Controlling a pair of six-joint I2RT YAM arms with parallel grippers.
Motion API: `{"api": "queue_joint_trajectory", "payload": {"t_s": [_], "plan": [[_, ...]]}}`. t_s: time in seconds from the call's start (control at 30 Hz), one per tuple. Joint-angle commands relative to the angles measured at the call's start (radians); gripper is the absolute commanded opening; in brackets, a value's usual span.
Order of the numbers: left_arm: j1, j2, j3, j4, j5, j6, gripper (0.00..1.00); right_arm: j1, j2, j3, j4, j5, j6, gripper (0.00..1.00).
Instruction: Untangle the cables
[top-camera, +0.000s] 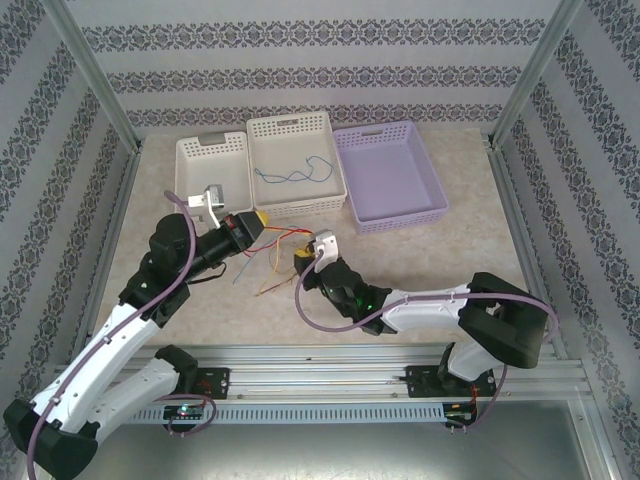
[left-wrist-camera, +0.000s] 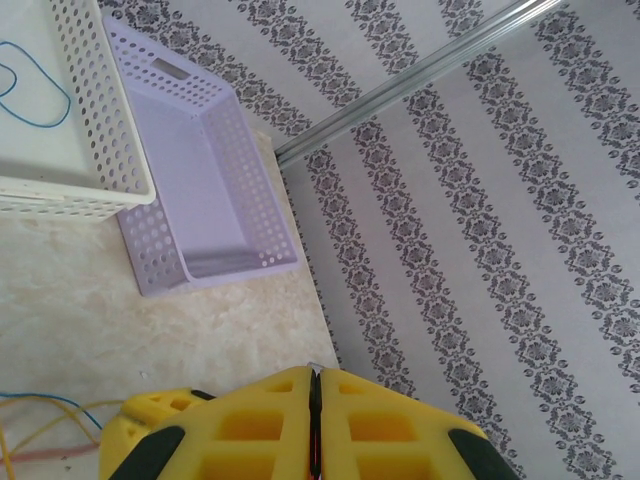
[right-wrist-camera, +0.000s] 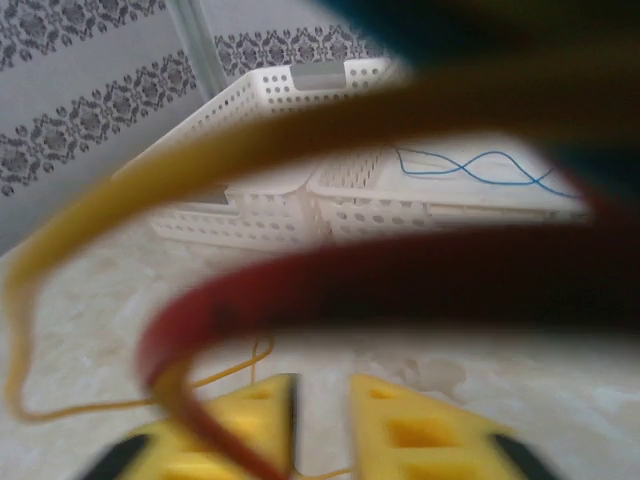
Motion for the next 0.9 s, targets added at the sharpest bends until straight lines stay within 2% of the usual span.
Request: {"api": "queue_joint_trajectory", "payload": {"t_s": [0.0, 0.03, 0.2, 0.33, 0.5, 0.67, 0.73, 0.87], "plan": [[-0.016, -0.032, -0.002, 0.025, -0.017, 0.002, 0.00, -0.010, -0.016, -0.037, 0.083, 0.035, 0.001, 0.04], [-0.015, -0.036, 0.007, 0.001, -0.023, 0.019, 0.00, -0.015, -0.036, -0.057, 0.086, 0.032, 0.007, 0.00], [-0.014, -0.031, 0.087, -0.163, -0.075, 0.133, 0.00, -0.025, -0.204, -0.182, 0.033, 0.057, 0.027, 0.00], [-0.004, 0.009, 0.192, -0.351, -0.139, 0.271, 0.00, -0.071, -0.418, -0.334, -0.064, 0.082, 0.105, 0.00], [0.026, 0.050, 0.265, -0.496, -0.205, 0.396, 0.00, -0.173, -0.769, -0.449, -0.297, 0.089, 0.177, 0.00], [0.055, 0.080, 0.288, -0.568, -0.239, 0.499, 0.00, -0.273, -1.085, -0.458, -0.585, 0.079, 0.195, 0.00], [0.061, 0.085, 0.286, -0.585, -0.257, 0.540, 0.00, -0.307, -1.176, -0.450, -0.685, 0.080, 0.198, 0.00], [0.065, 0.087, 0.240, -0.554, -0.214, 0.600, 0.00, -0.368, -1.276, -0.415, -0.830, 0.022, 0.204, 0.00]]}}
